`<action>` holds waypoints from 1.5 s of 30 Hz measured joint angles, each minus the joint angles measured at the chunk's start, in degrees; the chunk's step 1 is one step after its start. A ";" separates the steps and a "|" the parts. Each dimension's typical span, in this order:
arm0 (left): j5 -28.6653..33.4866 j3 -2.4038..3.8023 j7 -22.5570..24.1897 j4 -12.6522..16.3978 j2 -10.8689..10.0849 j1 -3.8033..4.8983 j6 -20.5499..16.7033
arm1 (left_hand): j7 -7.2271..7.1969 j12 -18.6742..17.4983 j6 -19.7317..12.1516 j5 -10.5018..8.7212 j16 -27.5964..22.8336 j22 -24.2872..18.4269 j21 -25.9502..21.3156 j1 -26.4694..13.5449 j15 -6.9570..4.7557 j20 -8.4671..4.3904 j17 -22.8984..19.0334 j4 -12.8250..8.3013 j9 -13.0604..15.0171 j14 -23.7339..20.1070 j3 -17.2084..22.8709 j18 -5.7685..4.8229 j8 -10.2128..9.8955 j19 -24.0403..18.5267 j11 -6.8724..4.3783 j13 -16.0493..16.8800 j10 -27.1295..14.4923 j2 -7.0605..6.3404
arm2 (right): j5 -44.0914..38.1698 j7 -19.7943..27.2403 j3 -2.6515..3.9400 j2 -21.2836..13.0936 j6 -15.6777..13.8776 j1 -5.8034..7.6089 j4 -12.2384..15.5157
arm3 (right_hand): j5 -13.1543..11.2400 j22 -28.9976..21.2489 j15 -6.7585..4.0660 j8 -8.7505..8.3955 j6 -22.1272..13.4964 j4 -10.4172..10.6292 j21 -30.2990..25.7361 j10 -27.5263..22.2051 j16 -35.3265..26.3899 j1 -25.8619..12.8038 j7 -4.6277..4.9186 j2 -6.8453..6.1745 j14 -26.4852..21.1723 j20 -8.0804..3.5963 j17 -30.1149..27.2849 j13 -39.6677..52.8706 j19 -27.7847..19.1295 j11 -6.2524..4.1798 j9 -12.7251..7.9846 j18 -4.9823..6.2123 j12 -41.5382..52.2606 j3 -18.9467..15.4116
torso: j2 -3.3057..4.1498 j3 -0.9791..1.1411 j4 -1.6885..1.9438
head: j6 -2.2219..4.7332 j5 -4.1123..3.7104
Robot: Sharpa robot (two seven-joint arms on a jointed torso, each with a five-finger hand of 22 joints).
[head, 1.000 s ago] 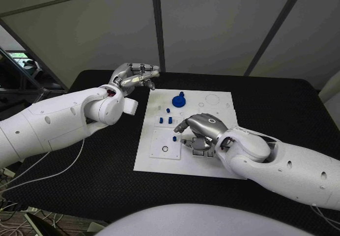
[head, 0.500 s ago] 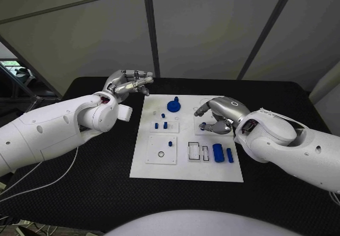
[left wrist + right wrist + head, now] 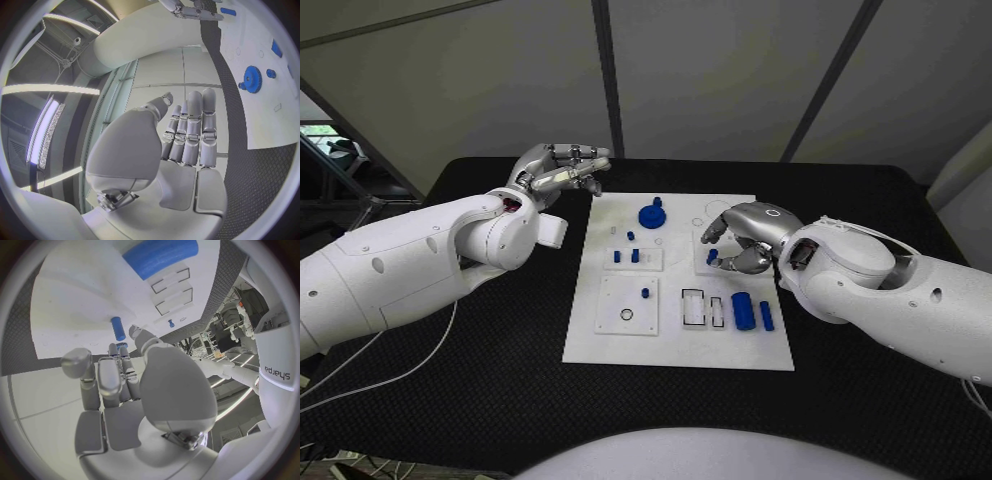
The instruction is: Assemble the parts on the task board
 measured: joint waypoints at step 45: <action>0.01 -0.01 -0.24 -0.34 0.20 -0.01 0.27 | 0.00 0.00 0.00 0.00 0.01 -0.07 -0.35 0.00 0.00 0.00 -0.08 0.00 0.00 0.00 0.00 0.00 0.00 0.00 0.00 0.00 0.00 0.00 | -2.55 -2.39 1.16 -1.80 -0.35 -0.05 6.37 | -3.66 5.40 -2.17 3.35 11.12 -1.97 2.68 13.56 1.21 3.77 -0.09 4.67 0.11 -2.35 1.30 -0.08 3.00 -2.26 1.18 0.00 1.60 7.36 | -0.18 -0.01 0.00 | -0.47 0.20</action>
